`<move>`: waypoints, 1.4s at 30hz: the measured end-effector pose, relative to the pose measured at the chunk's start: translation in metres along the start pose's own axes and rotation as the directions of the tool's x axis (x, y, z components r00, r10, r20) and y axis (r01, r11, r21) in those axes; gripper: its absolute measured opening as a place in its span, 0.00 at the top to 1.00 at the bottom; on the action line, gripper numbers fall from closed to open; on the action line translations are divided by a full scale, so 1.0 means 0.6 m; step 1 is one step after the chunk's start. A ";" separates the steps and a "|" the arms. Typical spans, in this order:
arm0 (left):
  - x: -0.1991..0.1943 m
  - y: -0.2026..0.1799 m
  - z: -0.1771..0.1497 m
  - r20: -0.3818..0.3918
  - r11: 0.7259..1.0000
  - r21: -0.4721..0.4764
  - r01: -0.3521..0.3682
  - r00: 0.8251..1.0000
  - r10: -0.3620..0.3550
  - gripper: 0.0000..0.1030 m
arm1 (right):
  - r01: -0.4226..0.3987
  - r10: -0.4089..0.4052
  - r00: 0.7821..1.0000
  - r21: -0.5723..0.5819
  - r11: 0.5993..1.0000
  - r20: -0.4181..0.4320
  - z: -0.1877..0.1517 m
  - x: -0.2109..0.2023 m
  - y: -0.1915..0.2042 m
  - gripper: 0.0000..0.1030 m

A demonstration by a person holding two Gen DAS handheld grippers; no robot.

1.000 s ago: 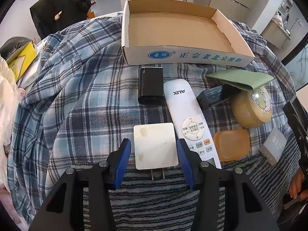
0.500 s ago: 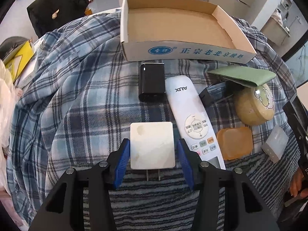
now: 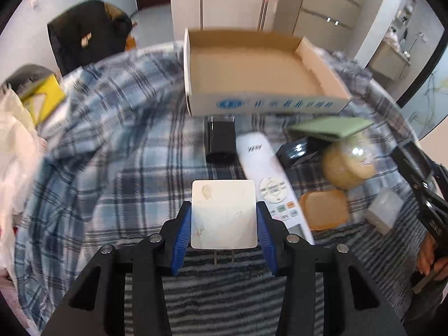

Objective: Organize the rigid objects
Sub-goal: 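Carry both items over the cardboard box and release them inside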

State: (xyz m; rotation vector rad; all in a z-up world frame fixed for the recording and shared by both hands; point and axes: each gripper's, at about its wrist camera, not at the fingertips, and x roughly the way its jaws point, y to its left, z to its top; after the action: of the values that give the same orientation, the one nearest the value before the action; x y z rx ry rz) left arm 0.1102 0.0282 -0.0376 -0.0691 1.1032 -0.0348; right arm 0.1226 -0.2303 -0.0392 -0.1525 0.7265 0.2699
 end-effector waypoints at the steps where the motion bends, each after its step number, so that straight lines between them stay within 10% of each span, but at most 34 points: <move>1: -0.011 -0.001 0.000 0.018 1.000 0.005 0.002 1.000 -0.002 0.54 | -0.001 0.001 1.000 0.008 1.000 0.001 0.006 -0.004 -0.002 0.33; 15: -0.121 -0.047 0.189 0.351 1.000 -0.020 -0.011 0.936 0.017 0.54 | -0.009 0.003 0.994 0.058 0.998 0.111 0.212 -0.056 0.045 0.33; 25: 0.018 -0.012 0.267 0.213 0.999 -0.031 0.025 0.977 -0.018 0.54 | -0.035 0.040 0.999 0.274 0.961 -0.014 0.283 0.091 0.036 0.33; 42: 0.165 -0.009 0.233 0.044 0.998 -0.008 -0.065 0.997 0.065 0.54 | -0.107 0.135 0.983 0.210 0.972 -0.122 0.223 0.225 0.036 0.33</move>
State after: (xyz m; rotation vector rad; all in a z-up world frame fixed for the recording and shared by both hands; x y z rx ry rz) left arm 0.2799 0.0222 -0.0625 -0.0399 1.0607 0.0290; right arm 0.2973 -0.1530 -0.0323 0.0691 0.8956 0.3021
